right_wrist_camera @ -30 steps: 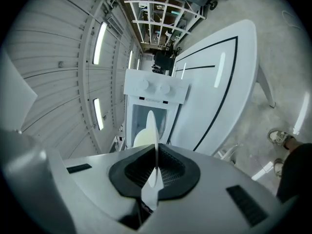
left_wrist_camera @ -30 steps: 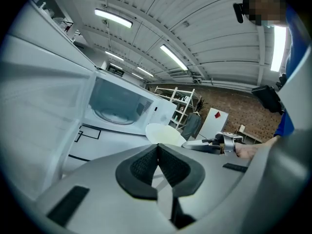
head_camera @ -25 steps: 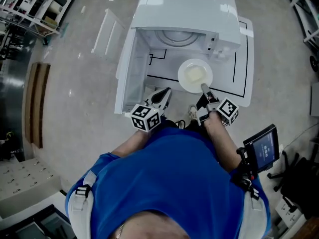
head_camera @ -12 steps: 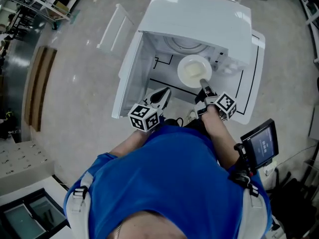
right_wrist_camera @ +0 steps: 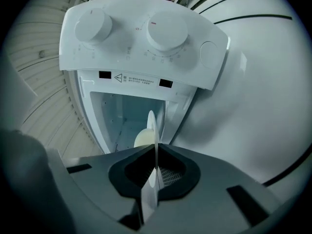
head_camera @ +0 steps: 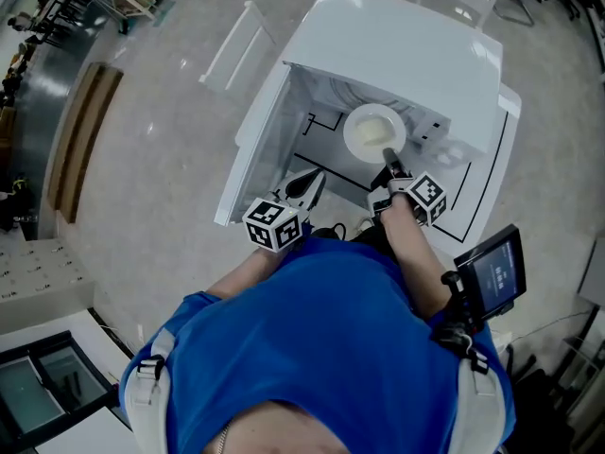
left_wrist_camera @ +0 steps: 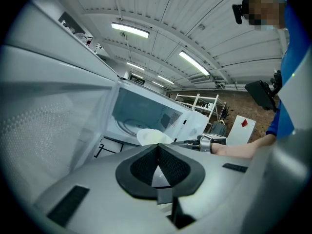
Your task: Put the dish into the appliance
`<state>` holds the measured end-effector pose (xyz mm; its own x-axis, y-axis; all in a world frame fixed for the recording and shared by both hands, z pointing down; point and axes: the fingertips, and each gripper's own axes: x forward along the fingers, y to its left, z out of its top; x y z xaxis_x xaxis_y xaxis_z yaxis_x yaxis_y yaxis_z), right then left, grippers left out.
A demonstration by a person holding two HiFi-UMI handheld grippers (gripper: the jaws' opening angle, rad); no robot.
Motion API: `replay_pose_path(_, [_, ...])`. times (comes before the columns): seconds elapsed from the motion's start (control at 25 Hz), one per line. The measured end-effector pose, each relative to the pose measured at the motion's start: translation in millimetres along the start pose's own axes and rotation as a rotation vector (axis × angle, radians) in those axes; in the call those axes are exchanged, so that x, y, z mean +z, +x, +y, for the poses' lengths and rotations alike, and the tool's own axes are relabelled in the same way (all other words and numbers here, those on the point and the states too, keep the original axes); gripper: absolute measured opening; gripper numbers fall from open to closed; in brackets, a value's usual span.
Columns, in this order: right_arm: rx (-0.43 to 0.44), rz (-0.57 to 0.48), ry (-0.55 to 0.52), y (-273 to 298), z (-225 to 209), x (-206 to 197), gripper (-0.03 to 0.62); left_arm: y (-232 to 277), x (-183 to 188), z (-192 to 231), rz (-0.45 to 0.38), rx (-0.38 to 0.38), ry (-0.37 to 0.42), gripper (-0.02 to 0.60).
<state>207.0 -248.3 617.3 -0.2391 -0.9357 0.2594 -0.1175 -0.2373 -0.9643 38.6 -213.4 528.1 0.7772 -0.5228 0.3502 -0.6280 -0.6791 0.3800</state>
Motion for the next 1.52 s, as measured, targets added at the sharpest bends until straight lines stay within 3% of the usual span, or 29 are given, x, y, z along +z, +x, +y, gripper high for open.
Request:
replay_pose_path(0.72, [-0.039, -0.059, 0.068, 46.4, -12.8, 28.3, 0.011, 9.7, 7.7, 15.6, -0.009, 0.058, -0.005, 0.005])
replay_pose_path(1.52, [-0.048, -0.086, 0.032, 66.4, 0.1, 38.2, 0.011, 0.5, 15.0, 21.2, -0.024, 0.096, -0.023, 0.005])
